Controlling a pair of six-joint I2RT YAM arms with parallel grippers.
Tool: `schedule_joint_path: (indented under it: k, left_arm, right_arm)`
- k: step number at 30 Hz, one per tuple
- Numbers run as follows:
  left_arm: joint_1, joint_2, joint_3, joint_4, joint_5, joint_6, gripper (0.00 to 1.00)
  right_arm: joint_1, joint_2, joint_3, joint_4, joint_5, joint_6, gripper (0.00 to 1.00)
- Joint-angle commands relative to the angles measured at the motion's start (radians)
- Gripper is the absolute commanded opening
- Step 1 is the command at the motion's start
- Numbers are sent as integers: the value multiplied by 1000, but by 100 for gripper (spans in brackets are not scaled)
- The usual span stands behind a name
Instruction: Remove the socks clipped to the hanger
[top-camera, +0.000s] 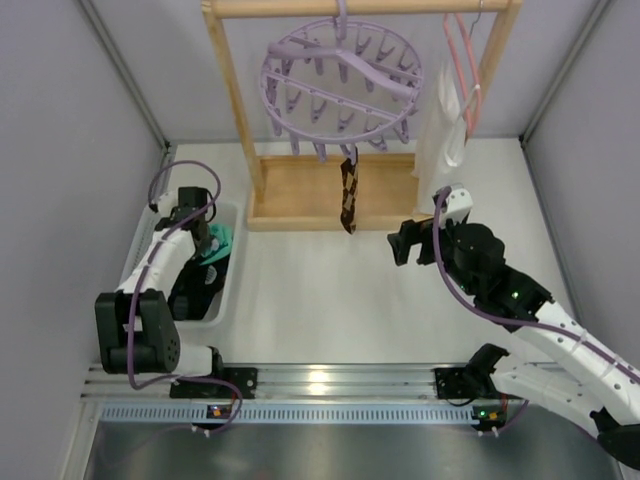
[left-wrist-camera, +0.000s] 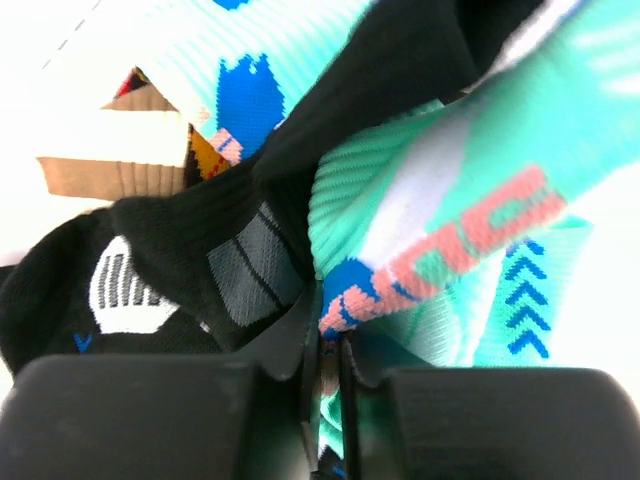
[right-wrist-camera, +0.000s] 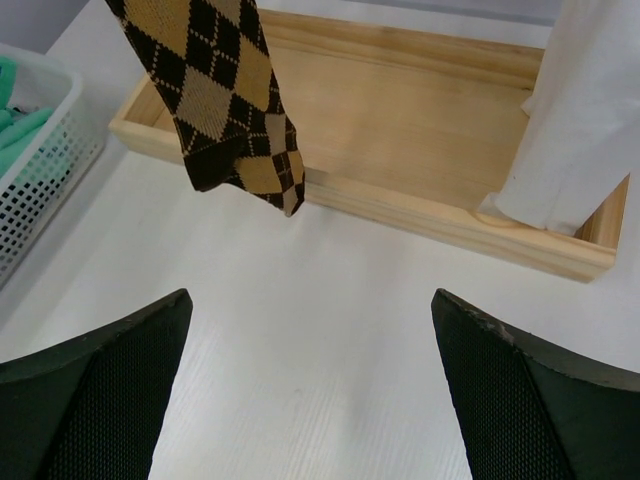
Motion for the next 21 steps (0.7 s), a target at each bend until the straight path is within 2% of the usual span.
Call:
schedule_joint_path:
  k: [1,5,6,8,9,13,14,15,17,18,20,21]
  left_arm:
    - [14,-118,9,35,-49,-28,14]
    - [14,-236,53,33,19,29,43]
    - [14,-271,74,35,38,58,56]
    - [15,-305,91,30,93,89,67]
    - [14,-345,99,30,101,97,76]
    - [14,-449,108,29,191,126,88]
    - [12,-465,110,36,336,133,90]
    - [6,-474,108,85,421,146,98]
    - [-24,-472,99,154,586,190,98]
    - [-135,-486,75,227,572,207,98]
    - [-279,-517,15,353,540,279,98]
    - [-410,-546,-60,418,531,301,98]
  right_arm:
    - [-8,-27,3,64,-10,9,99]
    - [-8,-38,4,53,11,3,99]
    - [-7,-41,4,51,11,3,100]
    - [-8,-46,7,44,13,6,99]
    - [-8,-52,7,42,16,7,99]
    - [-8,-80,6,19,25,9,99]
    - [-8,-87,3,15,30,6,99]
    - [-8,-106,1,12,28,4,100]
    - [-8,-129,-16,12,16,6,99]
    - [-8,-155,-23,19,8,6,100]
    - [-8,-188,-55,34,-30,16,99]
    - [-8,-224,-68,42,-44,19,99]
